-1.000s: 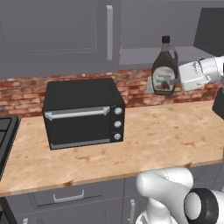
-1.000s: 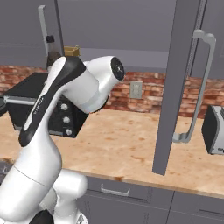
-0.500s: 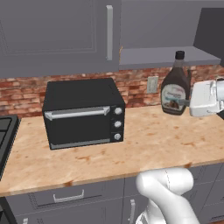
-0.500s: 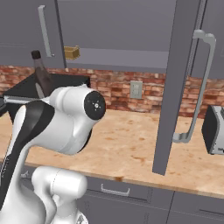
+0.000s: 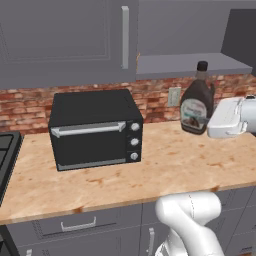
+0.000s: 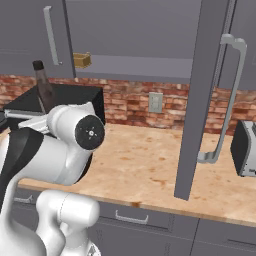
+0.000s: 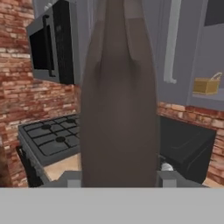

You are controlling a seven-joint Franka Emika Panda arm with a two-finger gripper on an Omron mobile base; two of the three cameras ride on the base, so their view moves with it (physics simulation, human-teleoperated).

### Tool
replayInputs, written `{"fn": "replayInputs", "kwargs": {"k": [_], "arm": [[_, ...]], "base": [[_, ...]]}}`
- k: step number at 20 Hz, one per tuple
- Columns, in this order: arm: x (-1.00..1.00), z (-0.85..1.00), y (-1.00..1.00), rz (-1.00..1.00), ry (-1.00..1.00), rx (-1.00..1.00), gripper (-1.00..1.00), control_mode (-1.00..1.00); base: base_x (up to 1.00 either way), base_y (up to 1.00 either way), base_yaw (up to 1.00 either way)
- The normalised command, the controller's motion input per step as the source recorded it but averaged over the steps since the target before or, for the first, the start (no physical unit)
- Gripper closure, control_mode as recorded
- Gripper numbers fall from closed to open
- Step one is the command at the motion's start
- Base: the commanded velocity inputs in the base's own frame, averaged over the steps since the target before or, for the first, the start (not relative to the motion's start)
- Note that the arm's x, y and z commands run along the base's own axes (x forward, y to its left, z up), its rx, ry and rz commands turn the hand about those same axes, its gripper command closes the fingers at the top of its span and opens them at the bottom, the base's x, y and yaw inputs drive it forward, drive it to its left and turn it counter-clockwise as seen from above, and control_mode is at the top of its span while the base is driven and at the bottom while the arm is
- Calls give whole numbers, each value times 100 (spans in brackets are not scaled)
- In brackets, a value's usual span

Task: The dining table condiment station is running low on syrup bottle. Refill the condiment station by opening the cabinet and taking the syrup bottle from the cabinet and placing it on the dining table.

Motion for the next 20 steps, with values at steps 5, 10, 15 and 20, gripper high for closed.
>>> {"fn": "replayInputs", "kwargs": {"k": [5,10,15,20], "arm": [[-2,-2,0,0,0,0,100,-100],[-6,-4,0,1,0,0,100,100],[0,0,0,0,0,0,100,100],[0,0,0,0,0,0,100,100]], "base": [[0,0,0],[-64,22,31],[-95,63,62],[-46,83,66]]}}
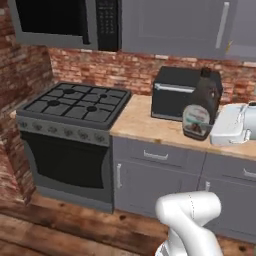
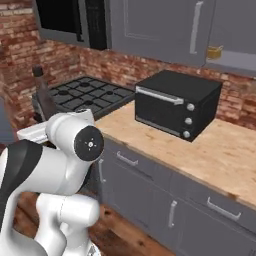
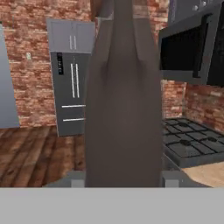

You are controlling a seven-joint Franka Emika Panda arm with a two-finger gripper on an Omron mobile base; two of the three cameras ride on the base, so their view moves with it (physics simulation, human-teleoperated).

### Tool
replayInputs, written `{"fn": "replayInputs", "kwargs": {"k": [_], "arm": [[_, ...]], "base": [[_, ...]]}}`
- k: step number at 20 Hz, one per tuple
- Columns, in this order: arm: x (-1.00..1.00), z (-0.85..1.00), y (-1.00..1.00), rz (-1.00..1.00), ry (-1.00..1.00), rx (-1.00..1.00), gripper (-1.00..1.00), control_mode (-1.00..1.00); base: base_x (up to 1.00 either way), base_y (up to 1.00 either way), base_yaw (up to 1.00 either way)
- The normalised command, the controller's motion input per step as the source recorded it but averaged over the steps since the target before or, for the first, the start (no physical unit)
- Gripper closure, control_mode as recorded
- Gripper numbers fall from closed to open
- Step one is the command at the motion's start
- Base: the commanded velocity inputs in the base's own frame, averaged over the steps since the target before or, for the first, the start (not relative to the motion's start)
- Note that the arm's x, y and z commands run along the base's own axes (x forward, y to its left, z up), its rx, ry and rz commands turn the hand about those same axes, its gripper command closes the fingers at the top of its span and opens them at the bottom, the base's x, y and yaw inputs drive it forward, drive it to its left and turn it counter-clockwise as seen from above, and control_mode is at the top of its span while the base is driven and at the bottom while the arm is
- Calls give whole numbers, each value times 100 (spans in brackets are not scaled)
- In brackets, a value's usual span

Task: The dining table condiment station is running low on syrup bottle. Refill the condiment station by opening the cabinet and taking the syrup bottle from the cabinet and placing it on the dining table.

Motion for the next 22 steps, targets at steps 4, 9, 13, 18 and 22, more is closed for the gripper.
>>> {"fn": "replayInputs", "kwargs": {"k": [4,9,13,18,22], "arm": [[0,0,0,0,0,0,100,100],[0,0,0,0,0,0,100,100],[0,0,0,0,0,0,100,100],[0,0,0,0,0,0,100,100],[0,0,0,0,0,0,100,100]], "base": [[-10,80,69],[1,79,70],[16,79,66],[25,75,65],[34,64,67]]}}
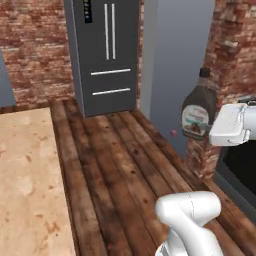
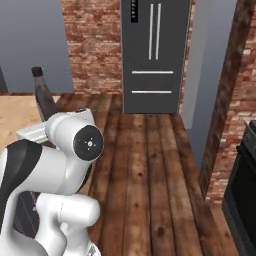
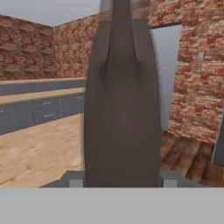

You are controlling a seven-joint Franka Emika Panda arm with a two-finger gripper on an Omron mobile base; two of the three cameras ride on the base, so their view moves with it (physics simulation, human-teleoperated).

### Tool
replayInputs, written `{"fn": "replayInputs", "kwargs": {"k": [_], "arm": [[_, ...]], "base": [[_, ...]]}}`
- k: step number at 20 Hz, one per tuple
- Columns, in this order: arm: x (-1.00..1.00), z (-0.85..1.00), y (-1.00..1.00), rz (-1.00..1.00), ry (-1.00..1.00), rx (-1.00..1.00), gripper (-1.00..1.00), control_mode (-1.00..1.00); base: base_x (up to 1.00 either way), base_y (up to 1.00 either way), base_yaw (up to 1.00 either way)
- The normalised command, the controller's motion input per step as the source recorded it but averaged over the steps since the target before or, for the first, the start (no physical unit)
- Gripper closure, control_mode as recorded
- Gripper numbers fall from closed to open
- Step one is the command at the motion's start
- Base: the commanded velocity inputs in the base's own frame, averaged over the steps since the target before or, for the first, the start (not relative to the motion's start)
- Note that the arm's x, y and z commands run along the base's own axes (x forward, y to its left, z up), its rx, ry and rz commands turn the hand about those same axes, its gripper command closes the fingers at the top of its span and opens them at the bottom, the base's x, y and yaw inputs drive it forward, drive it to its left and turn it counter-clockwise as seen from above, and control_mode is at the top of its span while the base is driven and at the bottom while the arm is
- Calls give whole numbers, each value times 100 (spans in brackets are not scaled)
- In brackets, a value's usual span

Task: The dining table condiment station is running low on syrup bottle. Refill the condiment station by opening the cabinet and taking the syrup bottle from the cabinet and placing it on the dining table.

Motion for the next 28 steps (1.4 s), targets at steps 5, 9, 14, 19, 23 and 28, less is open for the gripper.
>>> {"fn": "replayInputs", "kwargs": {"k": [5,9,14,19,23,28], "arm": [[0,0,0,0,0,0,100,100],[0,0,0,0,0,0,100,100],[0,0,0,0,0,0,100,100],[0,0,0,0,0,0,100,100],[0,0,0,0,0,0,100,100],[0,0,0,0,0,0,100,100]], "base": [[11,26,61],[-11,-45,50],[-7,-90,47],[-10,-97,47],[-42,-45,54],[-32,1,60]]}}
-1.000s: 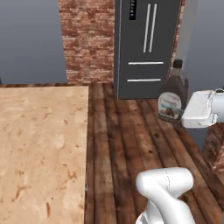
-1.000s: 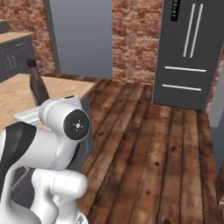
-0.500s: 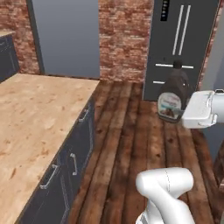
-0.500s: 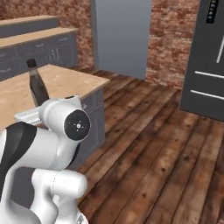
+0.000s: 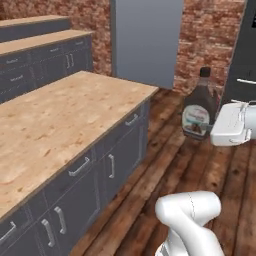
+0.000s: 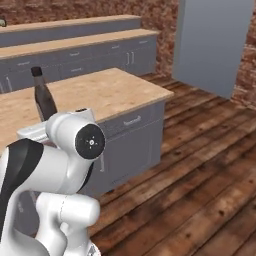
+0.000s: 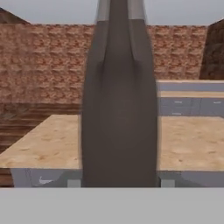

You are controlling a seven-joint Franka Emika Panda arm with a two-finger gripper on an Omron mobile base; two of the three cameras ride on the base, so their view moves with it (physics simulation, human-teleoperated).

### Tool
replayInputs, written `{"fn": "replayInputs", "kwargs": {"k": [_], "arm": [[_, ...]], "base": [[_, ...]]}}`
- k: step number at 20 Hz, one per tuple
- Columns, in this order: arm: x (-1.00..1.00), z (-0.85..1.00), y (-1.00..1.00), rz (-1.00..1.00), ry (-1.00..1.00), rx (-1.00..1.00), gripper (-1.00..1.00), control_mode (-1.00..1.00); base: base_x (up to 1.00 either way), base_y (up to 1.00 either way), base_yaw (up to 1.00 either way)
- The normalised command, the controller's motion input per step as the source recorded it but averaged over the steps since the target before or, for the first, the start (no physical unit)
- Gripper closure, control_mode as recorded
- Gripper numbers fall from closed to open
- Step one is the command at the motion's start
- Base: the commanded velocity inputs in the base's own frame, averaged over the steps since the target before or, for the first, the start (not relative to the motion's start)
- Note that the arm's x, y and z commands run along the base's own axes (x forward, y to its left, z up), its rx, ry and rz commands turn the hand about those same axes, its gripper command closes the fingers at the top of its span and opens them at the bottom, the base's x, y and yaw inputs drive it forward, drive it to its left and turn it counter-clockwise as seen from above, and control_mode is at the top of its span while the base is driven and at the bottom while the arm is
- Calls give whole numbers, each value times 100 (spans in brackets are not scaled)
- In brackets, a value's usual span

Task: The dining table condiment station is running low on syrup bottle. Refill the condiment station by opening the cabinet and taking the syrup bottle from the cabinet and placing it on the dining table.

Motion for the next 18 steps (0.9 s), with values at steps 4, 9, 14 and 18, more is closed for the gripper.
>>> {"fn": "replayInputs", "kwargs": {"k": [4,9,14,18], "arm": [[0,0,0,0,0,0,100,100],[0,0,0,0,0,0,100,100],[0,0,0,0,0,0,100,100],[0,0,0,0,0,0,100,100]], "base": [[0,18,58],[7,35,54],[17,57,50],[25,67,46]]}}
